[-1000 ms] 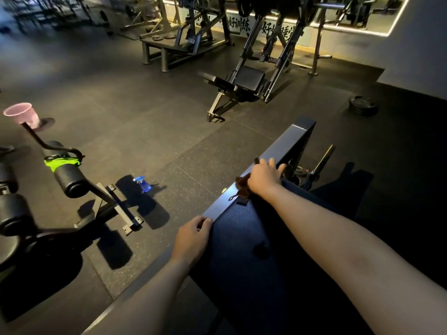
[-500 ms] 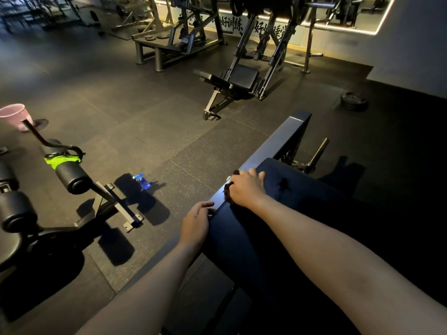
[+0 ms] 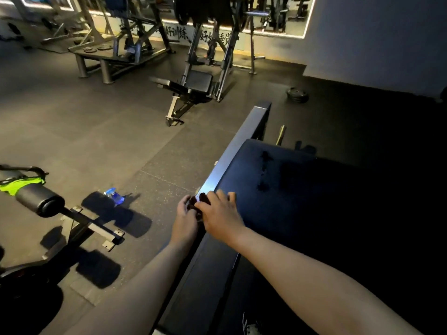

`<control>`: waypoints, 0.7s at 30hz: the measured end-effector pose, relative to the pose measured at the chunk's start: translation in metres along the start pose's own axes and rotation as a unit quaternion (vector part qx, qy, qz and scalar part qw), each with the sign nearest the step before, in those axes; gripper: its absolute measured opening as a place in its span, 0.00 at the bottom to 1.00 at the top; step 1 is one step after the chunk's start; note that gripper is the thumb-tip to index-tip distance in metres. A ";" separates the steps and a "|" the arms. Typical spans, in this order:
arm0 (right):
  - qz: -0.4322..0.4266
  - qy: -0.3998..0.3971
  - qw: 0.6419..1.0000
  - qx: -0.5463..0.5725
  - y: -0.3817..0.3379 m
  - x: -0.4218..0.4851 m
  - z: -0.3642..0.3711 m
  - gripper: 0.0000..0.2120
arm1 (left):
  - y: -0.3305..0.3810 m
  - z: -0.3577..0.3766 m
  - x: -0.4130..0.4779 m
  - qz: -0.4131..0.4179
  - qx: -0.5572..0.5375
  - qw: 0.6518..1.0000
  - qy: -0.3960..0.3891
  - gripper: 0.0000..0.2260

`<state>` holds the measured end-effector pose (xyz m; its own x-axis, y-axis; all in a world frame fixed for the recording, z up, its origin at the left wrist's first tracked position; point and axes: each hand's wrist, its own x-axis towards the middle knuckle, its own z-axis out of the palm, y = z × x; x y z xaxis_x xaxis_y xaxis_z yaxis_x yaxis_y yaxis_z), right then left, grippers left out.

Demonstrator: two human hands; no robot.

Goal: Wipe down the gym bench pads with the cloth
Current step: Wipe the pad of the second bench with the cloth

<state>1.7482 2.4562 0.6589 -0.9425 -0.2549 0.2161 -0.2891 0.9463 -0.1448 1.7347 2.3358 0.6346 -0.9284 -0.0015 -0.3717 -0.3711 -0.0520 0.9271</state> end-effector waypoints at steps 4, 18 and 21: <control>0.096 0.061 0.993 -0.014 0.005 -0.037 -0.003 0.18 | 0.000 0.005 -0.008 0.085 0.169 0.979 -0.076 0.25; 0.313 0.090 0.945 0.035 -0.008 -0.080 0.005 0.32 | -0.001 0.006 0.001 0.247 0.480 0.824 -0.173 0.33; 0.296 0.055 0.954 0.004 -0.030 -0.059 0.020 0.41 | -0.004 0.002 0.009 0.254 0.479 0.818 -0.193 0.33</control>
<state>1.8090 2.4383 0.6312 -0.9176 0.3467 0.1943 0.2867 0.9160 -0.2806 1.7282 2.3376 0.6275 -0.8364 0.5452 -0.0567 0.3898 0.6643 0.6378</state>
